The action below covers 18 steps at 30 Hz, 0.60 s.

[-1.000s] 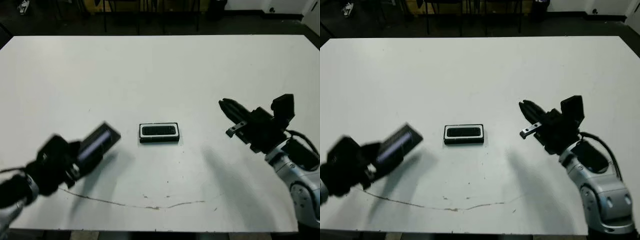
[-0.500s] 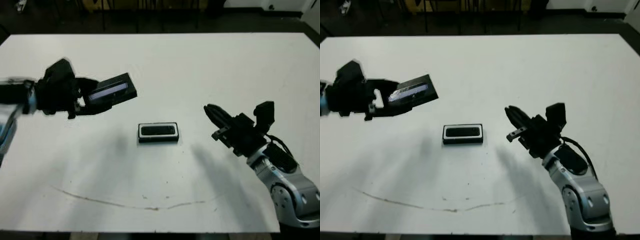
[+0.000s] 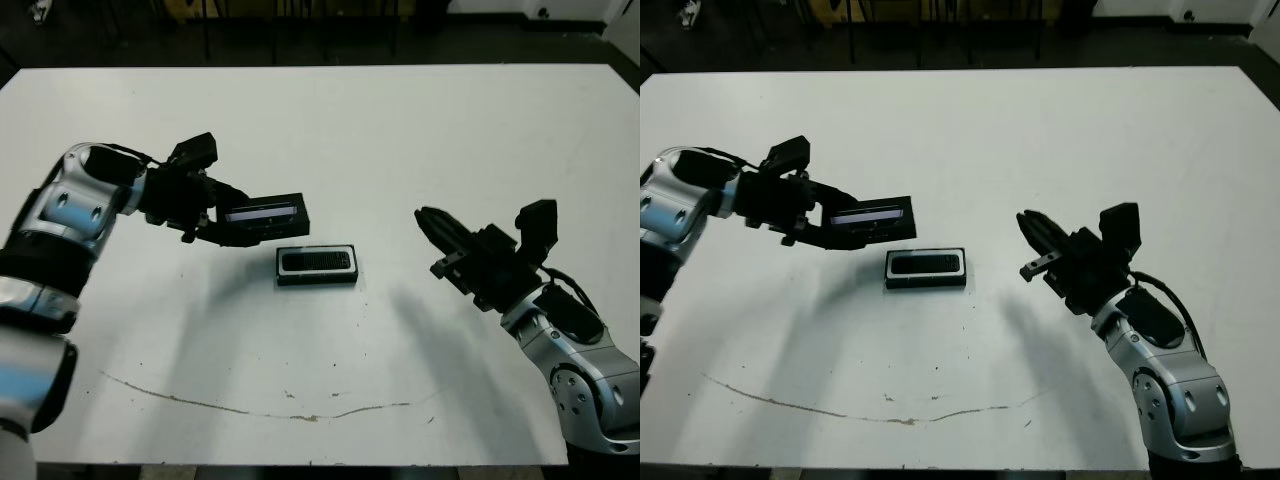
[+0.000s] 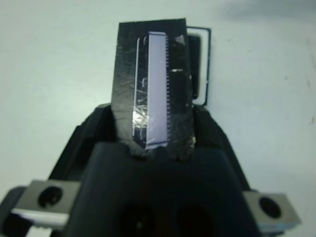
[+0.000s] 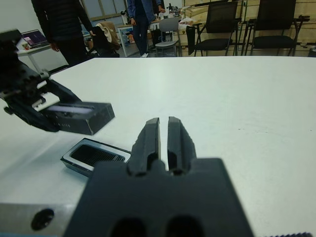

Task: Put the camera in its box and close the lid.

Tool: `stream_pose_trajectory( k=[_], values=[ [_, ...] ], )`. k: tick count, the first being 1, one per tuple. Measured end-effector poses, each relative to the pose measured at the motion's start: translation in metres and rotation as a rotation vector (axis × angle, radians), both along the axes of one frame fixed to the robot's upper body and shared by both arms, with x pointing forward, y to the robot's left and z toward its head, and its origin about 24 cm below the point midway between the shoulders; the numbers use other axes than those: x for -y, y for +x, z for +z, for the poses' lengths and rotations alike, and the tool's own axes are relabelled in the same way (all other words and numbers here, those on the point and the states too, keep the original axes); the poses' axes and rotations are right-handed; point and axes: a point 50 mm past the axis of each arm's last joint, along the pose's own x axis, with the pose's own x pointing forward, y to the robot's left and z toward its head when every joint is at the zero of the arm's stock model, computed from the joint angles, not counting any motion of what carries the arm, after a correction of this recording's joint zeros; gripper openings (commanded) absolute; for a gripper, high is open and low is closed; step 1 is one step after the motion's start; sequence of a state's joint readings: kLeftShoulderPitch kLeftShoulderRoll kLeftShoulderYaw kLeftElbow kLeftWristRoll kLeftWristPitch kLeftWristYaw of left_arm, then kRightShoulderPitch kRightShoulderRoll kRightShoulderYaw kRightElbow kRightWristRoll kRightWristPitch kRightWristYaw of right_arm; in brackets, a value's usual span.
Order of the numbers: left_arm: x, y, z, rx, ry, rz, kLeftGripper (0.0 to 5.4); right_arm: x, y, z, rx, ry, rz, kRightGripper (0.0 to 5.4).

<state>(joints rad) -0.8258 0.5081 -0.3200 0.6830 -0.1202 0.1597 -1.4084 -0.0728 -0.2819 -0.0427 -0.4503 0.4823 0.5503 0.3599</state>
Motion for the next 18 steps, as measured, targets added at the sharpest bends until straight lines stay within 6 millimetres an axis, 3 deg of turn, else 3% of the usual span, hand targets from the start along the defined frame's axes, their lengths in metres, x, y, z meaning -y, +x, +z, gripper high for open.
stream_pose_trajectory(
  k=[7,18],
  values=[
    [0.006,0.000,-0.018,-0.076,-0.078,0.012,2.76,0.001,0.000,0.000,-0.005,0.000,-0.002,0.00],
    [0.008,-0.004,-0.035,-0.156,-0.034,-0.012,2.76,0.001,0.000,0.000,0.003,-0.001,-0.003,0.00]
  ],
)
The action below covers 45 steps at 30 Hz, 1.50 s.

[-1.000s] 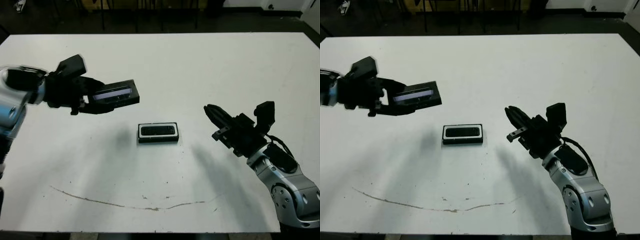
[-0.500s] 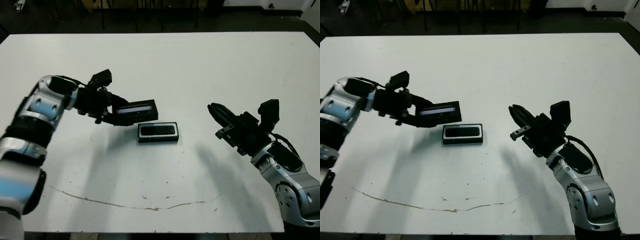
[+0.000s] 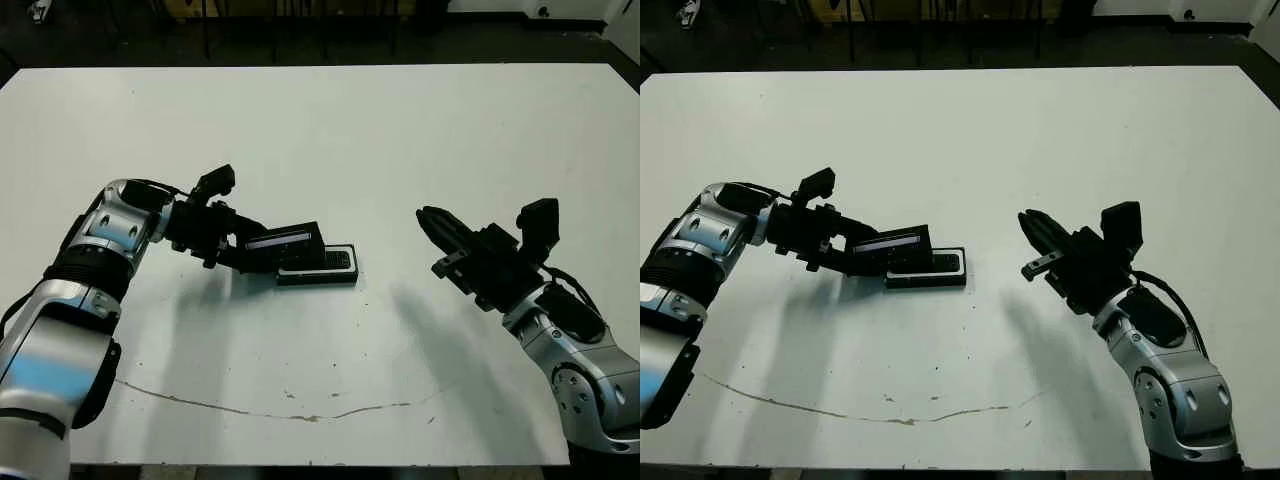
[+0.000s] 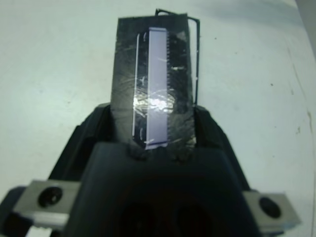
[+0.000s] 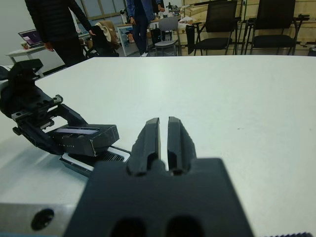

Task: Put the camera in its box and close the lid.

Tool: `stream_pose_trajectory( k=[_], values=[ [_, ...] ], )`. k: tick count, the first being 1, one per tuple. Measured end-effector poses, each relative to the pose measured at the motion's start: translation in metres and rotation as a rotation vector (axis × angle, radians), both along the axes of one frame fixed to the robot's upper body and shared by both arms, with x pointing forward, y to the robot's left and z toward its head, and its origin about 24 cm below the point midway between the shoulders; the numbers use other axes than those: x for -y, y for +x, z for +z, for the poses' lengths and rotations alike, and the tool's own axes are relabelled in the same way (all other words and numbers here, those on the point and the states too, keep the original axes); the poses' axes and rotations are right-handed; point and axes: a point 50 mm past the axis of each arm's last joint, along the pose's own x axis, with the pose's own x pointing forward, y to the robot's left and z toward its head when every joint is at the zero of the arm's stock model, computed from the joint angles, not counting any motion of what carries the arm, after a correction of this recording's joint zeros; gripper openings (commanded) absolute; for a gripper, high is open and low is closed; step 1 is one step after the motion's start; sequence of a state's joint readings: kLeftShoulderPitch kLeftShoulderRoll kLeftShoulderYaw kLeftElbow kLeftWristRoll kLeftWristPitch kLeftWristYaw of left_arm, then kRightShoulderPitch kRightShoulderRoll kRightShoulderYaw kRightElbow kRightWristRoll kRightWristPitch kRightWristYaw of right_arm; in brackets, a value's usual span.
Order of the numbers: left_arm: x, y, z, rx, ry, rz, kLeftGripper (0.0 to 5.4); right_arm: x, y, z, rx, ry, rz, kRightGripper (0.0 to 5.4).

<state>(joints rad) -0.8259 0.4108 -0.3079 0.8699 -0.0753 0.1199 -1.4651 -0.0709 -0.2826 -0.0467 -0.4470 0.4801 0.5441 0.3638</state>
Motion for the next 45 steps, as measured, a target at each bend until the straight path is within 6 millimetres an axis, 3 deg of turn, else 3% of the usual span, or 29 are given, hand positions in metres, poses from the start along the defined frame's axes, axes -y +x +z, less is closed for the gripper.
stream_pose_trajectory(
  k=[32,45],
  values=[
    [0.008,-0.008,-0.004,-0.017,0.001,-0.074,2.76,0.002,-0.001,0.000,0.011,-0.007,-0.009,0.00],
    [0.026,-0.016,-0.006,0.123,0.067,-0.072,2.76,0.003,-0.001,-0.001,0.008,-0.005,-0.016,0.00]
  ],
)
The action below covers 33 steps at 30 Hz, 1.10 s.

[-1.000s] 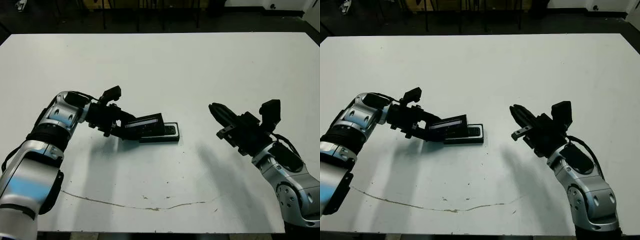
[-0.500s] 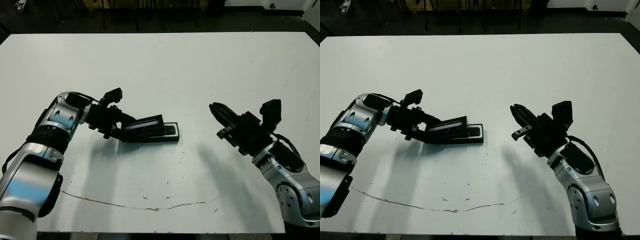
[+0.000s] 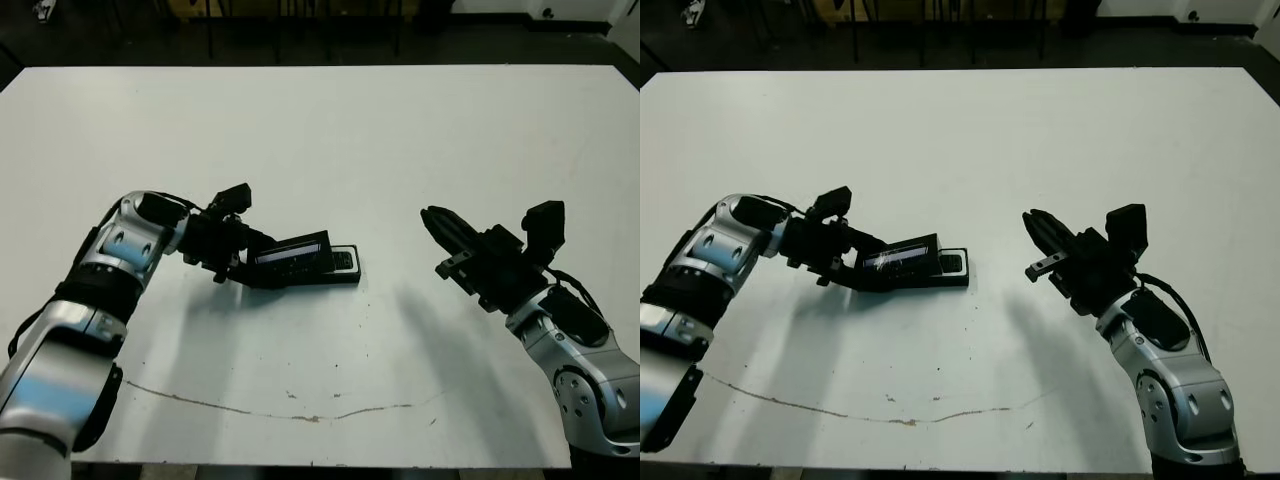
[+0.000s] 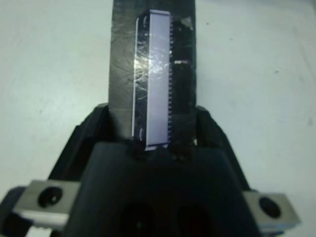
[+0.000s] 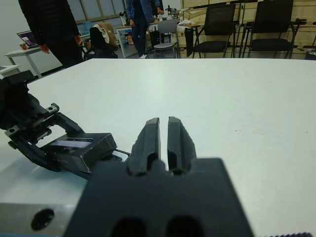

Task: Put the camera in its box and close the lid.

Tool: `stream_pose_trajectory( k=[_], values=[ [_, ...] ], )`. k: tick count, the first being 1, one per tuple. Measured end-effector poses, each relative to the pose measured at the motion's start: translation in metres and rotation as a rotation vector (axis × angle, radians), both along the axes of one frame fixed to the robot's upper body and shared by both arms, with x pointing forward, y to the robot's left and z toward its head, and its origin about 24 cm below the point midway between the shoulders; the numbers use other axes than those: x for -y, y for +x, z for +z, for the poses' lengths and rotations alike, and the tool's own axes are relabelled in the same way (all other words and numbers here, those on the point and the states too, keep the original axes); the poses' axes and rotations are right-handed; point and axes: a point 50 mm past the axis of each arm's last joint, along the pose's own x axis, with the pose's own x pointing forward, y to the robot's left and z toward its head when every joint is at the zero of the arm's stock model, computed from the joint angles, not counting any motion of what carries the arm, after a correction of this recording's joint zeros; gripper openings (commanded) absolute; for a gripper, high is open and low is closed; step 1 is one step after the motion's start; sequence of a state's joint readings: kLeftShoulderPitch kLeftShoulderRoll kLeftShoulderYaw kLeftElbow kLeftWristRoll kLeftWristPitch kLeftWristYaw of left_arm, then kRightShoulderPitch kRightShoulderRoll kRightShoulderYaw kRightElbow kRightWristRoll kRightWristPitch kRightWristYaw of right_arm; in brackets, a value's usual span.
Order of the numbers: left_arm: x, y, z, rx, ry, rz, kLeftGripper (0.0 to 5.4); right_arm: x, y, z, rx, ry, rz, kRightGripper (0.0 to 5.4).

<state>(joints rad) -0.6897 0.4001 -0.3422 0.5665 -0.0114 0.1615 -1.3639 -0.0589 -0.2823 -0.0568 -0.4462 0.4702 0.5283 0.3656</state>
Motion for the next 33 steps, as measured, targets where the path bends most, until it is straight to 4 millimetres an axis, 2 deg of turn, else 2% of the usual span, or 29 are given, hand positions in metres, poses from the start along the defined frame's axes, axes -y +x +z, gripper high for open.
stream_pose_trajectory(
  k=[6,13,25,33],
  values=[
    [0.013,-0.004,0.000,0.083,0.056,-0.008,2.76,0.001,0.000,0.000,0.000,0.004,-0.008,0.00],
    [0.024,-0.002,-0.001,0.098,0.064,-0.038,2.76,0.001,0.000,0.000,0.001,0.003,-0.011,0.00],
    [0.043,0.017,-0.003,0.016,0.118,-0.114,2.76,0.003,-0.001,-0.001,-0.006,0.011,-0.017,0.00],
    [0.045,0.023,-0.005,-0.026,0.132,-0.144,2.76,0.003,-0.002,-0.003,-0.008,0.004,-0.019,0.00]
  ],
)
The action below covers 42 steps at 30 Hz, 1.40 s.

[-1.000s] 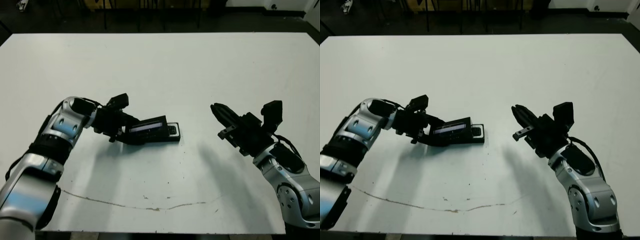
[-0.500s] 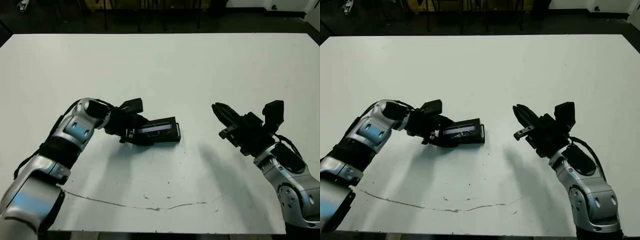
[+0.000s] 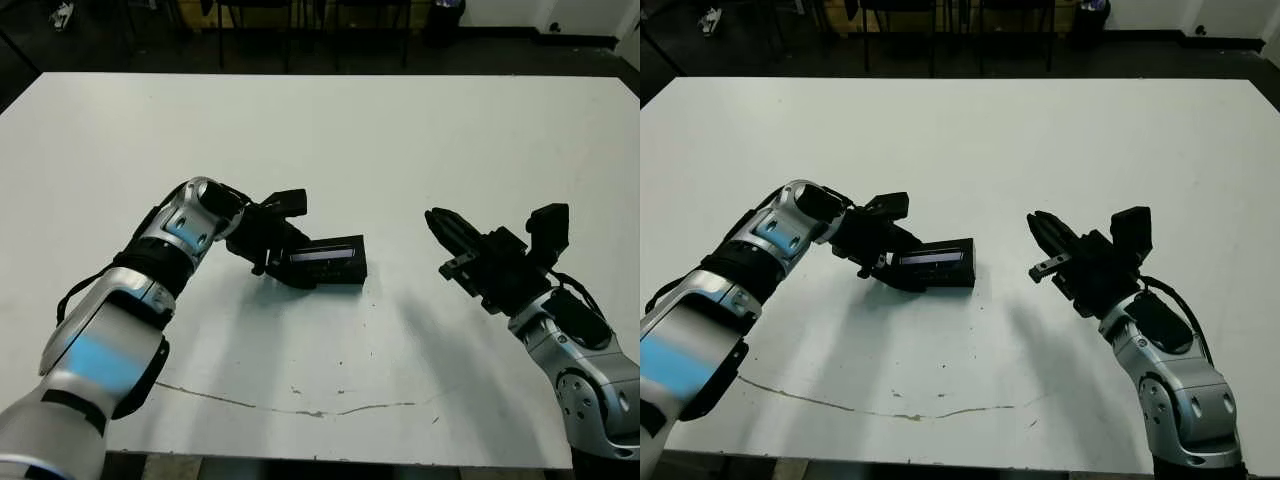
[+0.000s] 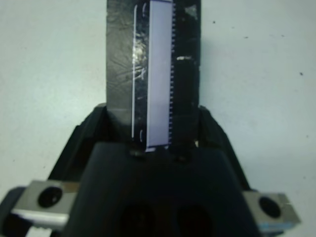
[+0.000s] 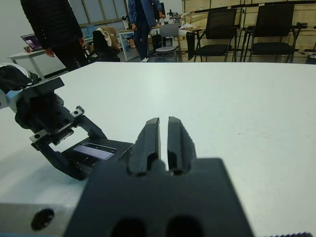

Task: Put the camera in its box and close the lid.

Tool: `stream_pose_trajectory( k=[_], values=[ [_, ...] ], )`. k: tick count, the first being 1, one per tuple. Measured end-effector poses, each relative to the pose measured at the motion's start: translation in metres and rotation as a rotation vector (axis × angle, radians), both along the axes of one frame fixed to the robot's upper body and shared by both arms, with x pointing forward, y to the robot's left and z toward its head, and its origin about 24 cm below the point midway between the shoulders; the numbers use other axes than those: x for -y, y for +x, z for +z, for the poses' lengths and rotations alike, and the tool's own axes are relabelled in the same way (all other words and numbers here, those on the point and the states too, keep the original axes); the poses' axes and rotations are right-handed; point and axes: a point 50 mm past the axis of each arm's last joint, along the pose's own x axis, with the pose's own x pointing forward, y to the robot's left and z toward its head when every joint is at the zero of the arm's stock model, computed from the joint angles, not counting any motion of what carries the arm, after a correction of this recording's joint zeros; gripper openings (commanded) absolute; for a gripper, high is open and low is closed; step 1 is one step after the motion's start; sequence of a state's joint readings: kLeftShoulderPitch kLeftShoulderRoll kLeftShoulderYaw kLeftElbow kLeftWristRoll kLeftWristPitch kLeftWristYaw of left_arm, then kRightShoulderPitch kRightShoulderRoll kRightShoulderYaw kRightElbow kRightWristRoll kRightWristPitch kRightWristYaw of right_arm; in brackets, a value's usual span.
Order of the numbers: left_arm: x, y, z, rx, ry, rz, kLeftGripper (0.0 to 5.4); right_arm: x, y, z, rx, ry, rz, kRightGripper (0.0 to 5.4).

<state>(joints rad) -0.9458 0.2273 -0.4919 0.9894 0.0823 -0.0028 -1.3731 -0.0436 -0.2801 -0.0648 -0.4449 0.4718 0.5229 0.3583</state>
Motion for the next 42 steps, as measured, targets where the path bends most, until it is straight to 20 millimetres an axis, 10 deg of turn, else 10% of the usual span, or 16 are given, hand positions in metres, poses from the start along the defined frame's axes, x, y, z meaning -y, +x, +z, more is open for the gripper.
stream_pose_trajectory(
  k=[42],
  values=[
    [0.013,0.001,0.003,0.036,0.151,-0.059,2.76,-0.003,-0.001,-0.002,-0.011,-0.001,0.007,0.00]
  ],
)
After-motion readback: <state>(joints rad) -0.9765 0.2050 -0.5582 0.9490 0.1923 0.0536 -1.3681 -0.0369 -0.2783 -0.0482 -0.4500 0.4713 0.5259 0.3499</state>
